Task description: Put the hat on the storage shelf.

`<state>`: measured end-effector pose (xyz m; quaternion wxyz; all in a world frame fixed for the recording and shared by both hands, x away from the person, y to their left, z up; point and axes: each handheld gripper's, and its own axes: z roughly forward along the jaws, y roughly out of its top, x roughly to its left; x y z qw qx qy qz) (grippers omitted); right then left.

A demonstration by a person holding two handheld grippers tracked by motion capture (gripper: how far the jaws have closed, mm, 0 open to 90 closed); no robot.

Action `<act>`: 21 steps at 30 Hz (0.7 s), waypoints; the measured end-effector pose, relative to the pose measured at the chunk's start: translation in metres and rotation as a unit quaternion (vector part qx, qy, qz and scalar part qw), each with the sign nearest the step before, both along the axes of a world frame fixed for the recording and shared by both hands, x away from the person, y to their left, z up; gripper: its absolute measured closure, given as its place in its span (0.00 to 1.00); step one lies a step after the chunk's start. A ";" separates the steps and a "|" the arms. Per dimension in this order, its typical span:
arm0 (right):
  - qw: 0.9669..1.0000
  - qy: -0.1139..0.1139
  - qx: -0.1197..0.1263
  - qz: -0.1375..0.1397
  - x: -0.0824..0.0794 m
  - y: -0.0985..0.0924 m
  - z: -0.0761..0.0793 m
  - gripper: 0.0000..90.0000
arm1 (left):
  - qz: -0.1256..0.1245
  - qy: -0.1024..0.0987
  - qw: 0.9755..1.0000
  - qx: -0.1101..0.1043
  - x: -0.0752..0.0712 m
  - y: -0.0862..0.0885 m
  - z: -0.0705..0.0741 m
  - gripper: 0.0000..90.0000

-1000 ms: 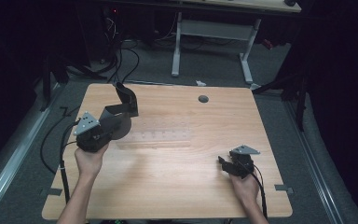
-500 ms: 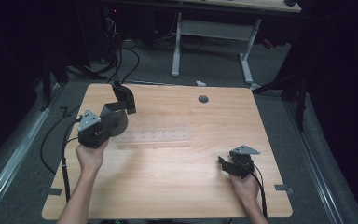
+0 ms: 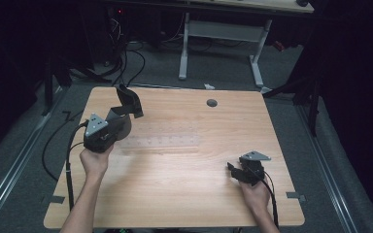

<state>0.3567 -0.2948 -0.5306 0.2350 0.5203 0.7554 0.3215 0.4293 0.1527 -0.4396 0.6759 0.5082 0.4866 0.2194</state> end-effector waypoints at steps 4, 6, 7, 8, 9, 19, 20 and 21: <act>1.000 0.000 0.000 0.000 0.000 0.000 0.000 0.48 | 0.003 0.003 1.000 0.010 0.003 -0.001 -0.003 0.96; 1.000 0.000 0.000 0.000 0.000 0.000 0.000 0.48 | 0.005 0.007 1.000 0.014 0.005 -0.001 -0.005 0.96; 1.000 0.000 0.000 0.000 0.000 0.000 0.000 0.48 | 0.008 0.008 1.000 0.015 0.006 0.000 -0.006 0.96; 1.000 0.000 0.000 0.000 0.000 0.000 0.000 0.48 | 0.009 0.008 1.000 0.013 0.006 0.000 -0.006 0.96; 1.000 0.000 0.000 0.000 0.000 0.000 0.000 0.48 | 0.009 0.008 1.000 0.012 0.007 0.000 -0.006 0.96; 1.000 0.000 0.000 0.000 0.000 0.000 0.000 0.48 | 0.015 0.009 1.000 0.017 0.009 -0.002 -0.008 0.96; 1.000 0.000 0.000 0.000 0.000 0.000 0.000 0.48 | 0.015 0.009 1.000 0.018 0.009 -0.002 -0.008 0.96; 1.000 0.000 0.000 0.000 0.000 0.000 0.000 0.48 | 0.014 0.009 1.000 0.019 0.008 -0.002 -0.008 0.96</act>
